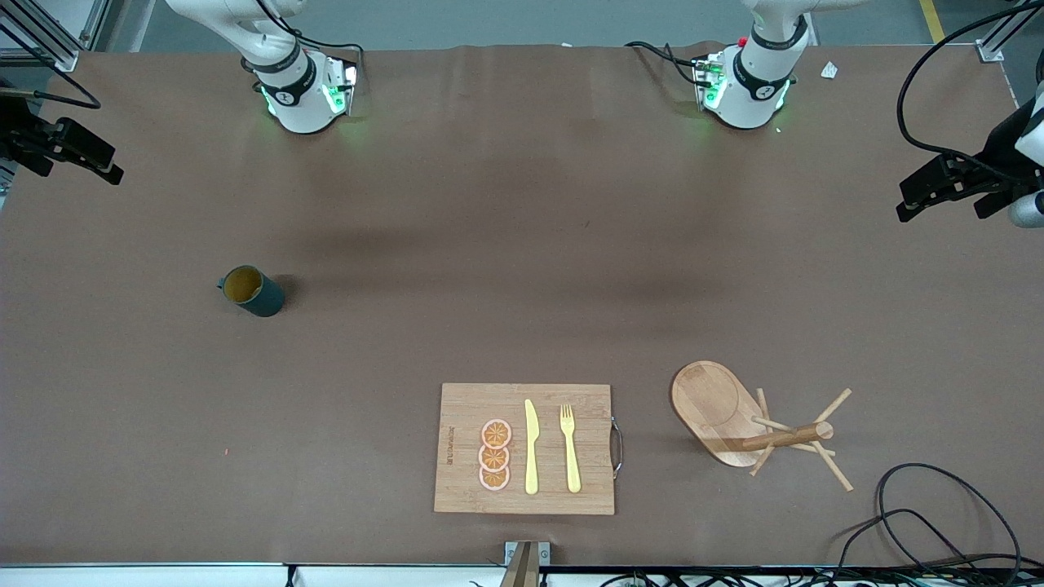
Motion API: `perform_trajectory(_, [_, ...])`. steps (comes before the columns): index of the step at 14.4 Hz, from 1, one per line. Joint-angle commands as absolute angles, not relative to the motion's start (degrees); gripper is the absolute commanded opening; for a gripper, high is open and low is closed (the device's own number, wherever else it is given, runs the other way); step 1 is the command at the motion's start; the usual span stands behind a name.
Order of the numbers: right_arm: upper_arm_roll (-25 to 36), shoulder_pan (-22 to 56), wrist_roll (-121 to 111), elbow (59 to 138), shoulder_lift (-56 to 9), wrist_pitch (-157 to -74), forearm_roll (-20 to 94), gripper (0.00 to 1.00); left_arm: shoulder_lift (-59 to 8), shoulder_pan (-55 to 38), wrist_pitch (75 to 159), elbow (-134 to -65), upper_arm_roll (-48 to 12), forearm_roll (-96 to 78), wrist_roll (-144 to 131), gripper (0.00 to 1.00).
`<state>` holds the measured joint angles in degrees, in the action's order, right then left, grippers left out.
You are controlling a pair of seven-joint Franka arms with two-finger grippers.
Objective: Pass cup and hang on rack
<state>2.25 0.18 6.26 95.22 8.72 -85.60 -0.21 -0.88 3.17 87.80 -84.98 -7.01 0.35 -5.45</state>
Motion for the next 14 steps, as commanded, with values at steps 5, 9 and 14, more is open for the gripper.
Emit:
perform_trajectory(5, [2.2,-0.2,2.6,95.9,9.9,-84.4,1.1,1.00,-1.1,3.3,86.8,-83.9,-7.2,1.0,-5.4,1.00])
perform_trajectory(9, [2.2,-0.2,2.6,94.4,9.8,-84.4,1.5,1.00,-2.3,3.3,86.8,-83.0,-7.1,1.0,-5.4,1.00])
perform_trajectory(14, [2.3,-0.7,2.2,92.5,4.4,-85.5,1.8,1.00,-2.5,3.2,86.8,-83.1,-7.5,0.3,-6.0,1.00])
